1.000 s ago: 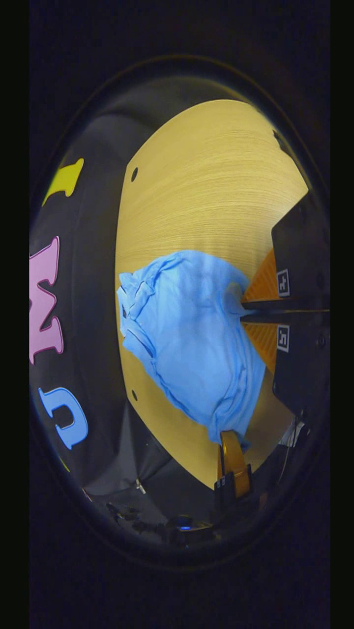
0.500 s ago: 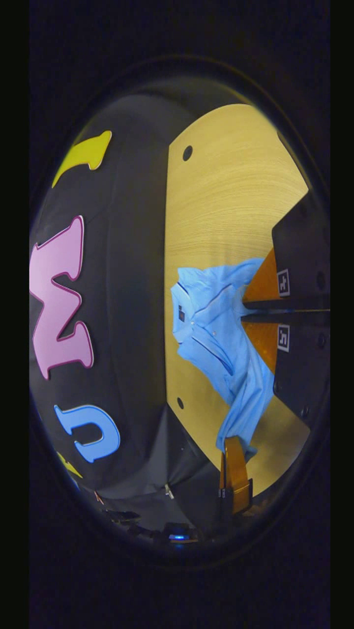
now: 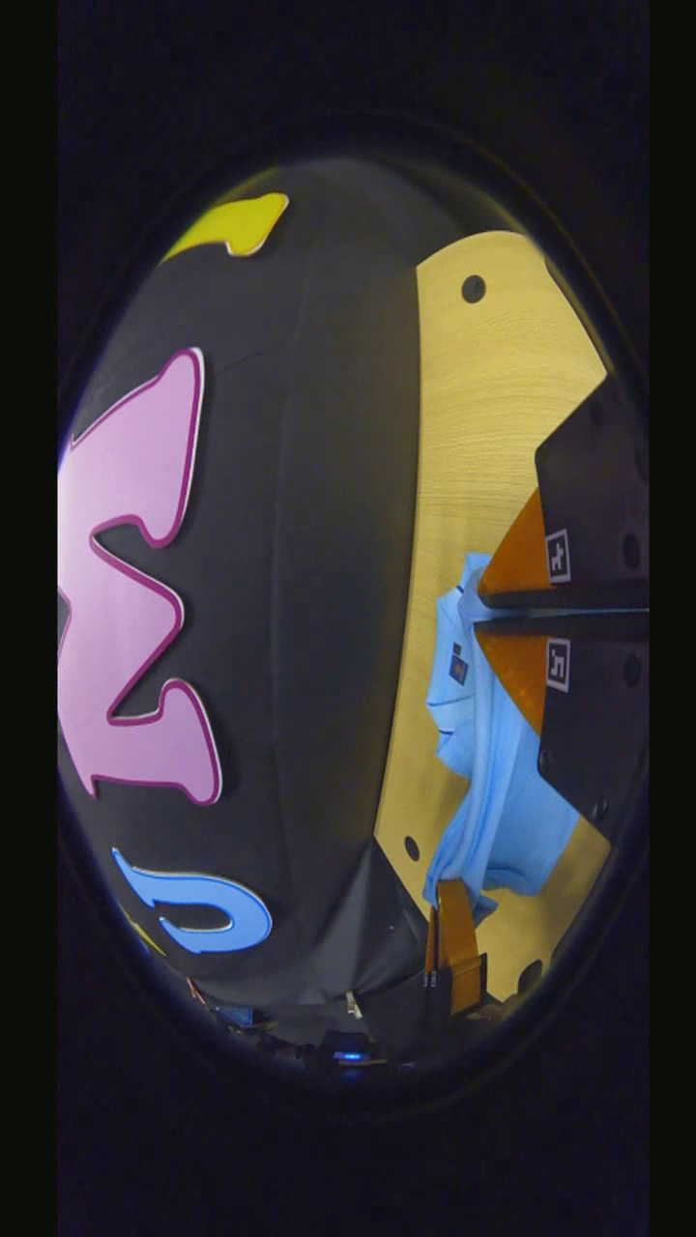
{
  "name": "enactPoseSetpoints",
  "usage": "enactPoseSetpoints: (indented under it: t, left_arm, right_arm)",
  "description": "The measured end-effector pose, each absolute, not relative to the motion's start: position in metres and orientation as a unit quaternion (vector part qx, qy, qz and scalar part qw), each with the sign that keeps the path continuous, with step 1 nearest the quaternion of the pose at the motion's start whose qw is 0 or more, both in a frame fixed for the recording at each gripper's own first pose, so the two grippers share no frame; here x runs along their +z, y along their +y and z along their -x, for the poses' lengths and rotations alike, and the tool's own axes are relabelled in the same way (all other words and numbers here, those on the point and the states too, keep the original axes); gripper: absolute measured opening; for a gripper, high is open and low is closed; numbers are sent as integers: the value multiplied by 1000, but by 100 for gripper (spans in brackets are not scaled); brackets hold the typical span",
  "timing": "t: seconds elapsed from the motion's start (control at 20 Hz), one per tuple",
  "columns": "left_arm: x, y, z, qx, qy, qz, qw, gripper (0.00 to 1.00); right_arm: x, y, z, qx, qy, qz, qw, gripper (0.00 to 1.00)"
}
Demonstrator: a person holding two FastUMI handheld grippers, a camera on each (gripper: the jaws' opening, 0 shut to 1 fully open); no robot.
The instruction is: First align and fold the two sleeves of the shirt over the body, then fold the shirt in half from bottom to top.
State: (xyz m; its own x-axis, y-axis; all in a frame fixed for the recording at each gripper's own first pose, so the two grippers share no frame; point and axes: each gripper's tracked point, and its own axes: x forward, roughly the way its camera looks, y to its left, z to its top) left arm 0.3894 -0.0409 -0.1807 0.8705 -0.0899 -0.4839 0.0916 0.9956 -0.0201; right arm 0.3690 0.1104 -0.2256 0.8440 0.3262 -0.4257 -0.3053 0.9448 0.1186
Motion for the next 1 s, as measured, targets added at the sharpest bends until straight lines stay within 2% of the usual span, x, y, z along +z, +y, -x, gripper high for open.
enactPoseSetpoints:
  t: [0.05,0.1,0.15,0.25,0.3,0.35,0.4,0.45,0.5,0.6,0.65,0.7,0.75,0.8,0.95,1.0]
  left_arm:
    - [-186,-39,-404,-46,253,-9,966,6]
    - [-192,-36,-419,-44,256,-19,966,6]
    - [-198,-32,-434,-43,259,-35,964,6]
    - [-212,-29,-462,-49,257,-64,963,6]
    - [-218,-30,-476,-54,253,-72,963,6]
    - [-220,-30,-484,-58,247,-80,964,6]
    - [-224,-29,-496,-62,240,-88,965,1]
    - [-228,-32,-508,-74,232,-90,966,6]
    - [-232,-34,-514,-80,231,-90,966,7]
    - [-242,-33,-518,-80,235,-101,963,14]
    - [-246,-31,-518,-73,240,-110,962,16]
    - [-247,-31,-516,-67,244,-115,961,19]
    - [-244,-32,-511,-64,244,-110,961,27]
    - [-238,-35,-508,-63,238,-97,964,45]
    - [-206,-39,-485,-60,202,-90,973,99]
    - [-193,-38,-474,-56,186,-94,977,100]
  right_arm:
    - [-230,116,-384,165,225,-23,960,12]
    - [-233,123,-396,170,220,-29,960,6]
    - [-237,131,-407,177,215,-32,960,11]
    - [-255,132,-429,171,213,-19,962,0]
    - [-267,129,-440,164,216,-14,963,6]
    - [-279,123,-453,152,216,-9,964,6]
    - [-288,118,-463,139,217,-10,966,6]
    - [-299,112,-472,130,222,-17,966,6]
    - [-310,107,-476,118,229,-20,966,0]
    - [-318,100,-477,99,232,-3,968,9]
    - [-318,93,-479,90,231,13,969,21]
    - [-316,89,-478,85,229,24,970,22]
    - [-309,88,-474,81,225,28,971,22]
    - [-302,85,-467,79,218,23,973,31]
    - [-271,76,-441,63,194,5,979,80]
    - [-259,70,-428,55,186,5,981,96]
